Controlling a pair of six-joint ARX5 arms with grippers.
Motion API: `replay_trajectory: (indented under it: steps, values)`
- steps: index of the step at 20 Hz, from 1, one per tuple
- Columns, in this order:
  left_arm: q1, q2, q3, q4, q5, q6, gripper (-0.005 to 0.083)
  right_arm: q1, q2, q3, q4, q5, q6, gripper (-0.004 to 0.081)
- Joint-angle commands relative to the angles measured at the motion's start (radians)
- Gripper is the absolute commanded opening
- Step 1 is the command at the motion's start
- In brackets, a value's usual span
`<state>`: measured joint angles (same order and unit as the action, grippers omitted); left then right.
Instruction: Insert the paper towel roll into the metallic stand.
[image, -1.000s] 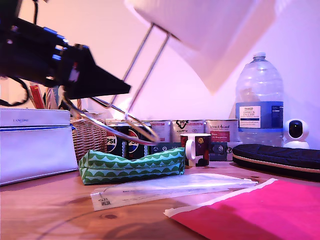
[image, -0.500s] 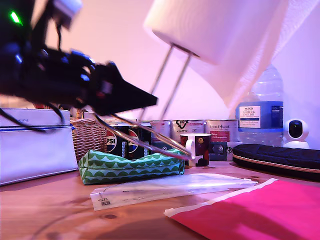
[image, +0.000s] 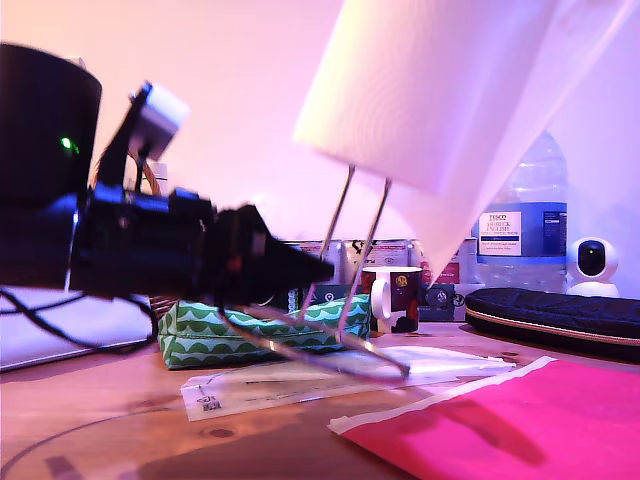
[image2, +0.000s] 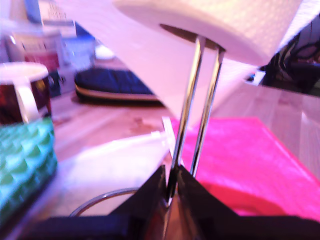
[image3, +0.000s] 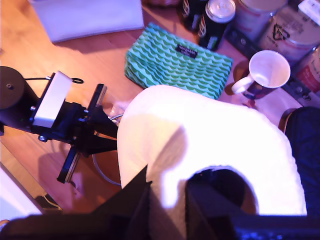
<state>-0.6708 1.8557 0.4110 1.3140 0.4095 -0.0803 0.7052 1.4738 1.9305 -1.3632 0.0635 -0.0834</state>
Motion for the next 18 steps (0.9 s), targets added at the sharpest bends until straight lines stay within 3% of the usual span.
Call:
replay_trajectory:
  steps: [1, 4, 8, 15, 18]
  values:
    - [-0.003, 0.003, 0.009, 0.021, -0.013, -0.049, -0.0024, 0.002, 0.023, 0.0, -0.008, 0.052, -0.022, -0.0012]
    - [-0.002, 0.003, 0.01, -0.023, -0.027, -0.051, -0.0002, 0.002, 0.029, 0.0, -0.008, 0.051, -0.021, -0.0012]
    - [-0.002, 0.003, 0.01, -0.057, -0.04, -0.043, 0.0314, 0.002, 0.035, 0.0, -0.008, 0.051, -0.021, -0.0012]
    - [-0.002, 0.002, 0.01, -0.095, -0.023, -0.043, 0.0321, 0.01, 0.04, 0.0, -0.008, 0.051, -0.018, -0.0012]
    - [-0.002, -0.017, 0.01, -0.095, 0.028, -0.046, 0.0204, 0.048, 0.04, 0.0, -0.008, 0.051, -0.022, -0.0012]
